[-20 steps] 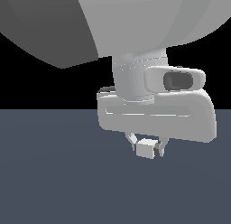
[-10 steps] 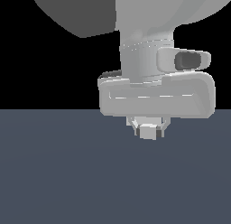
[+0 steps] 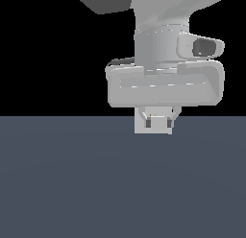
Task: Plug the charger into the wall socket.
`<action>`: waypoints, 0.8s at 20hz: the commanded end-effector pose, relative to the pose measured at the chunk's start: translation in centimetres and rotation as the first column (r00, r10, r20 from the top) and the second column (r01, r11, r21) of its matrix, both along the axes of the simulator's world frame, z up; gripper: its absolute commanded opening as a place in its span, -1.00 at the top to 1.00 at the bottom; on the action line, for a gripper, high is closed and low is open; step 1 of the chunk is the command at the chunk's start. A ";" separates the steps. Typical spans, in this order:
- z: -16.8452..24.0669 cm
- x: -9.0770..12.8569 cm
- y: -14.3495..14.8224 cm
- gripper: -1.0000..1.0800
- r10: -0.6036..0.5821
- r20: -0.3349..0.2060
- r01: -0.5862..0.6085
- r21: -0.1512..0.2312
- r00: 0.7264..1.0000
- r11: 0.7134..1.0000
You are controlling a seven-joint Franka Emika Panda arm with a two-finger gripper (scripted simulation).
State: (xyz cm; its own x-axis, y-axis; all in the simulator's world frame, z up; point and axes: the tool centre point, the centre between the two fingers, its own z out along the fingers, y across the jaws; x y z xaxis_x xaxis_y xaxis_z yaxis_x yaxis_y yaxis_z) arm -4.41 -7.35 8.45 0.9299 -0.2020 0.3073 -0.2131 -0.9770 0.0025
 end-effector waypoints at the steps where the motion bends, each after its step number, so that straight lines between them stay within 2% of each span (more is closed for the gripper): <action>1: 0.6 0.2 0.0 1.00 0.036 -0.001 -0.036 0.000 0.999 0.999; 8: 1.4 0.6 0.1 1.00 0.092 -0.003 -0.092 0.003 0.996 0.996; 16: 1.6 0.7 0.1 1.00 0.103 -0.004 -0.103 0.003 0.995 0.995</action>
State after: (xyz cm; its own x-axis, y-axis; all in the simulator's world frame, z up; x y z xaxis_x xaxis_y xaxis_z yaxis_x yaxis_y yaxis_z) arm -3.69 -7.29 10.02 0.9470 -0.1071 0.3029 -0.1125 -0.9937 0.0002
